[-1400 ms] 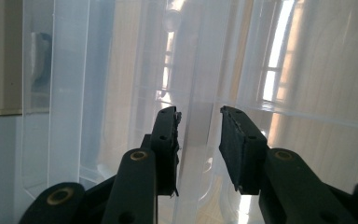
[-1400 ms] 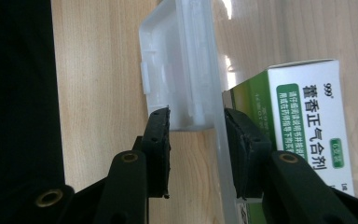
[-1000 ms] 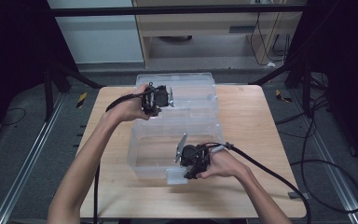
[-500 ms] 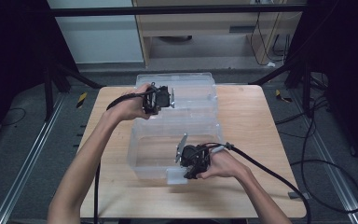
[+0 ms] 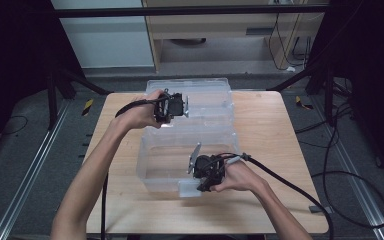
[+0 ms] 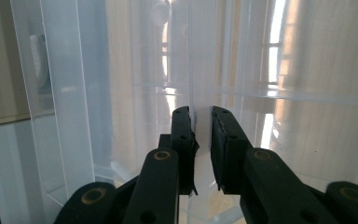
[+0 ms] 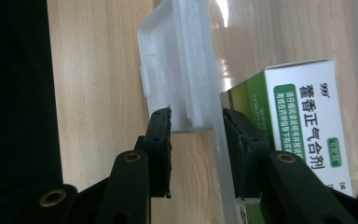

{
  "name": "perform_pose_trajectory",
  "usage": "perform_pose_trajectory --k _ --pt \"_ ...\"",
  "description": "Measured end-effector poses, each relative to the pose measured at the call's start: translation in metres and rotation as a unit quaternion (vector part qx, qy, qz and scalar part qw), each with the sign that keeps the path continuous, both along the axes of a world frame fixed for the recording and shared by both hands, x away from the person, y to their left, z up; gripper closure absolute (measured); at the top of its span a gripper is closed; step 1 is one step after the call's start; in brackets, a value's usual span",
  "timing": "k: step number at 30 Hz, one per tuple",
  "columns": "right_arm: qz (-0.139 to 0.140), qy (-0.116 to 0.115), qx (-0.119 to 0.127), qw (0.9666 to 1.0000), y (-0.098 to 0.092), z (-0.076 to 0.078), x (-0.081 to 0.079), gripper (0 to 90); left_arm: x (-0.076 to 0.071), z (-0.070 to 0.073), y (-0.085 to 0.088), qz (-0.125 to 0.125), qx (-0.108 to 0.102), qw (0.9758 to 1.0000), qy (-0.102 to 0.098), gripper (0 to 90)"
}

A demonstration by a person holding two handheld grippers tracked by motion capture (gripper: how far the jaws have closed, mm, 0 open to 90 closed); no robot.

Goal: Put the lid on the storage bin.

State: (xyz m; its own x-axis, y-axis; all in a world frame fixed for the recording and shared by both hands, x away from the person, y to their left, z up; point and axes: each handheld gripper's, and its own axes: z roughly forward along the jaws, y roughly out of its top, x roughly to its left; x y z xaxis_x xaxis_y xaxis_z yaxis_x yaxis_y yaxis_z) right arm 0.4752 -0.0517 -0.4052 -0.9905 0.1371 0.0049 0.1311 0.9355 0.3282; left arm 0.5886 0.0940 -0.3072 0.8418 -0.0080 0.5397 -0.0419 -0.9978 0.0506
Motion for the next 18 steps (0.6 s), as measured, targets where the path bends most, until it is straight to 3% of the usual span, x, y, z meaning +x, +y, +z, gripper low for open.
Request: perform_pose_trajectory --k 6,13,14,18 --pt "0.001 -0.004 0.003 1.0000 0.000 0.000 -0.001 64.5 -0.004 0.000 0.000 -0.004 -0.010 0.9999 -0.001 80.6" --pt "-0.009 -0.003 0.008 0.9999 -0.001 -0.001 -0.001 64.8 -0.012 0.004 0.000 -0.010 -0.005 0.9999 0.000 81.2" --pt "-0.007 -0.002 0.008 0.9999 -0.001 -0.001 -0.001 64.7 -0.013 0.004 -0.001 -0.016 -0.004 0.9998 0.009 81.3" --pt "-0.008 -0.001 0.010 0.9999 -0.002 -0.001 -0.001 64.8 -0.022 0.007 0.000 -0.024 0.001 0.9997 -0.001 81.6"
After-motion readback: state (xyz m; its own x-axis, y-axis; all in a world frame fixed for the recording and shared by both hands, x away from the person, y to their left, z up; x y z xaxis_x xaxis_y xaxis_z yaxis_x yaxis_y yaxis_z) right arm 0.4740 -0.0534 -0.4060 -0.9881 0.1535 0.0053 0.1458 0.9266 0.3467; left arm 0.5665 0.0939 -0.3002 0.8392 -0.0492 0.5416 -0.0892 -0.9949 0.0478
